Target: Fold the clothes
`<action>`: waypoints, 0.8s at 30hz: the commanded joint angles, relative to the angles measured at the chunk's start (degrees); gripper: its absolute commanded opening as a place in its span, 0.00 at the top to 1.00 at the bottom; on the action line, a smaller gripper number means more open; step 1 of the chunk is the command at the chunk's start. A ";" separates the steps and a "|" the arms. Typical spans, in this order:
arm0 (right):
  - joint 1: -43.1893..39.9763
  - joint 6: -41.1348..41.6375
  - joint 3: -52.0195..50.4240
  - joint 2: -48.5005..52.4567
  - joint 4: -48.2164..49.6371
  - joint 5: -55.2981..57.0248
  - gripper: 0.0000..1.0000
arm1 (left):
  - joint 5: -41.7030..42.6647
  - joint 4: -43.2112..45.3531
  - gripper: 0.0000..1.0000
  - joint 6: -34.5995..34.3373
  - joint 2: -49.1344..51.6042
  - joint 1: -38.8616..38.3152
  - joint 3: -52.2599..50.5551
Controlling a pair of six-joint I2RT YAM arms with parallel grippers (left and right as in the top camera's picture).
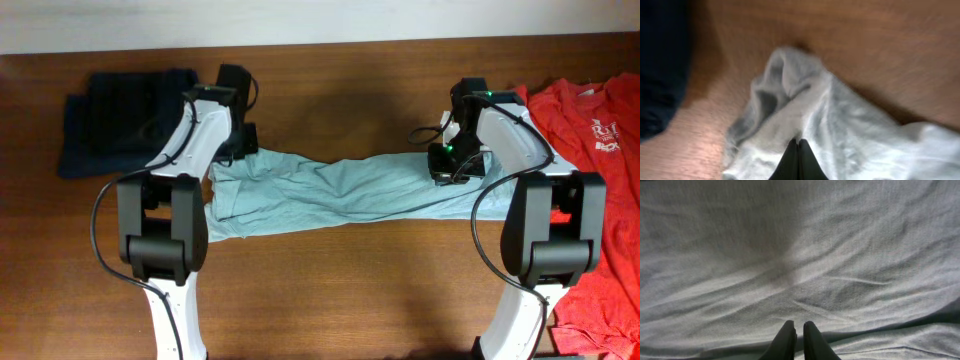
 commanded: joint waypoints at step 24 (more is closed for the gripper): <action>-2.16 -1.55 5.38 -2.45 -5.75 0.11 0.86 | 7.04 1.88 0.81 -0.59 -7.85 4.00 -1.46</action>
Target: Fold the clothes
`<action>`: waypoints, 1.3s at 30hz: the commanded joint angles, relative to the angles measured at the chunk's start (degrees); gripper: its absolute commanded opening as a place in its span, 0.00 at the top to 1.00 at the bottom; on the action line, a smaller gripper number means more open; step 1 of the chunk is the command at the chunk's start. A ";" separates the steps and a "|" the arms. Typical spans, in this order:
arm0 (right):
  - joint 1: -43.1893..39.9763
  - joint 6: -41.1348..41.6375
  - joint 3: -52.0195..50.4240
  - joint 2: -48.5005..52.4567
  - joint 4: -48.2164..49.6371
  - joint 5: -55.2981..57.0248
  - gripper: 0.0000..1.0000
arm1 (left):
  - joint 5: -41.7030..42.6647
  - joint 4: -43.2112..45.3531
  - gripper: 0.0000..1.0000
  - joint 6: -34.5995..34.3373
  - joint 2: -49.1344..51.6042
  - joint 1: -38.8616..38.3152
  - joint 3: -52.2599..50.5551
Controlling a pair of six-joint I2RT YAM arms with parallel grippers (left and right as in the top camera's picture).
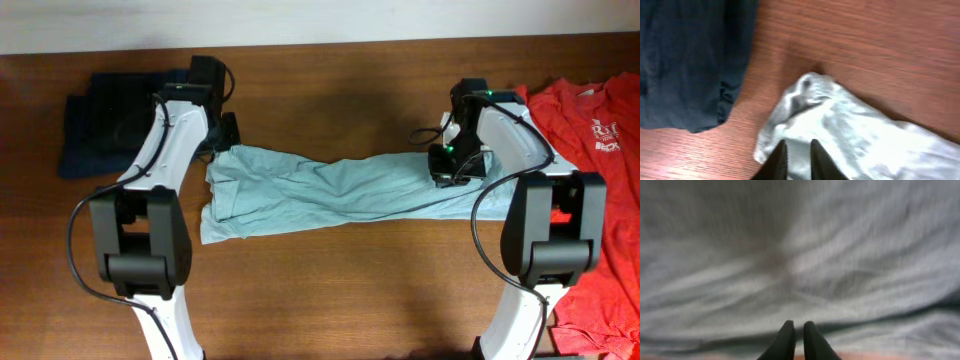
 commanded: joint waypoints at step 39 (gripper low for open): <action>-24.39 -16.28 -9.18 -3.32 16.35 -4.74 0.10 | 4.90 -0.11 0.01 -0.15 -1.46 -0.02 0.81</action>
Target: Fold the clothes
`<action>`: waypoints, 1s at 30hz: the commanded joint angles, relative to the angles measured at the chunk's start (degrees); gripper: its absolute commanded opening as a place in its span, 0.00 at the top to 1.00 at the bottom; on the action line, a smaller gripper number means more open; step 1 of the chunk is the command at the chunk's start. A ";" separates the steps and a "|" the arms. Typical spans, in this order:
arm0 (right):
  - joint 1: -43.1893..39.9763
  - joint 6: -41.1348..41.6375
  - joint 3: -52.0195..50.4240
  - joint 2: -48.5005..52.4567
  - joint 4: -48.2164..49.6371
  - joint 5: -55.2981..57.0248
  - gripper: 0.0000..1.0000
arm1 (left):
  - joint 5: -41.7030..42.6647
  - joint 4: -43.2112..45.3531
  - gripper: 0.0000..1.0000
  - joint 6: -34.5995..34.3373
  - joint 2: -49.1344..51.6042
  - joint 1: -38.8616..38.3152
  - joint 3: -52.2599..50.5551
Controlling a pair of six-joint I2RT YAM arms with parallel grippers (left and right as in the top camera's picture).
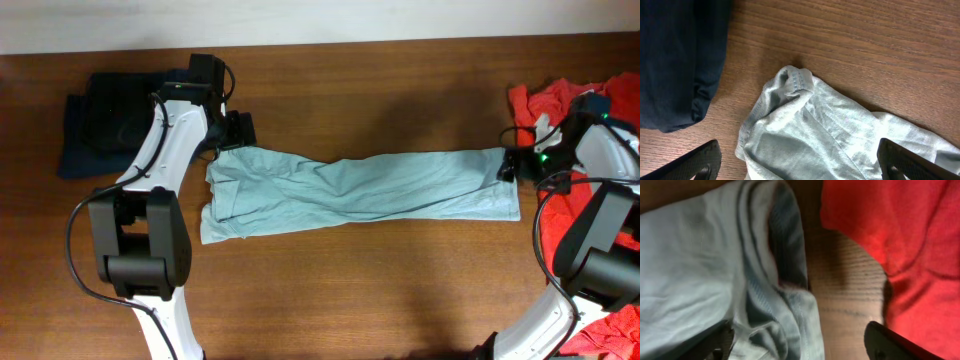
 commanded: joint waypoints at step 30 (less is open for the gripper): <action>-0.02 -1.07 -1.81 -0.55 10.05 -4.68 0.96 | 0.61 0.11 0.01 0.04 -1.29 -0.02 0.72</action>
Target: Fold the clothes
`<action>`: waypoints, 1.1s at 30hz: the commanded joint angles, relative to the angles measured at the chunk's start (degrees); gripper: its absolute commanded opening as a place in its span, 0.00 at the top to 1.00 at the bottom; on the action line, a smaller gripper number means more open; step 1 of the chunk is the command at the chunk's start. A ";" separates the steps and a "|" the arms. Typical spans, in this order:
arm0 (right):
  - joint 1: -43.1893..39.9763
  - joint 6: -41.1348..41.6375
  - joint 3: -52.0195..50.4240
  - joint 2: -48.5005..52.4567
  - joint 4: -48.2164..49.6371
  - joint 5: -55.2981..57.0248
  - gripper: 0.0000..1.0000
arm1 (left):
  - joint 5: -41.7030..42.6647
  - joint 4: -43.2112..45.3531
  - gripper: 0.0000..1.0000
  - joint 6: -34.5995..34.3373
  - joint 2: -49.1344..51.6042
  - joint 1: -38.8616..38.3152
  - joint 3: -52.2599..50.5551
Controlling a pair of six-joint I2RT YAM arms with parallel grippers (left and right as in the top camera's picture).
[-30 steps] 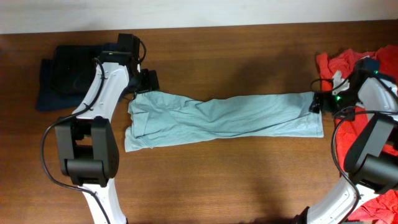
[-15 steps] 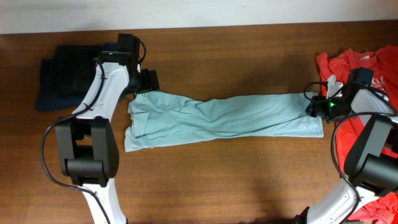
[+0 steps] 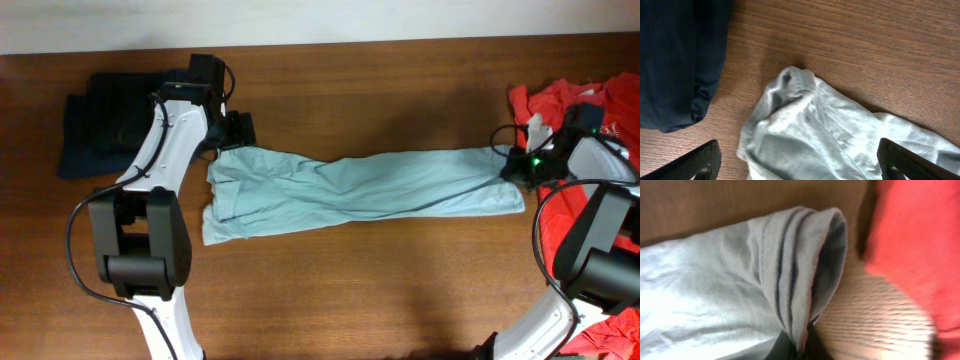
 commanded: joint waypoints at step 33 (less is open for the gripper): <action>13.22 -2.58 28.09 -0.39 -28.87 13.11 0.96 | 0.61 0.11 0.01 0.04 -1.29 -0.02 0.72</action>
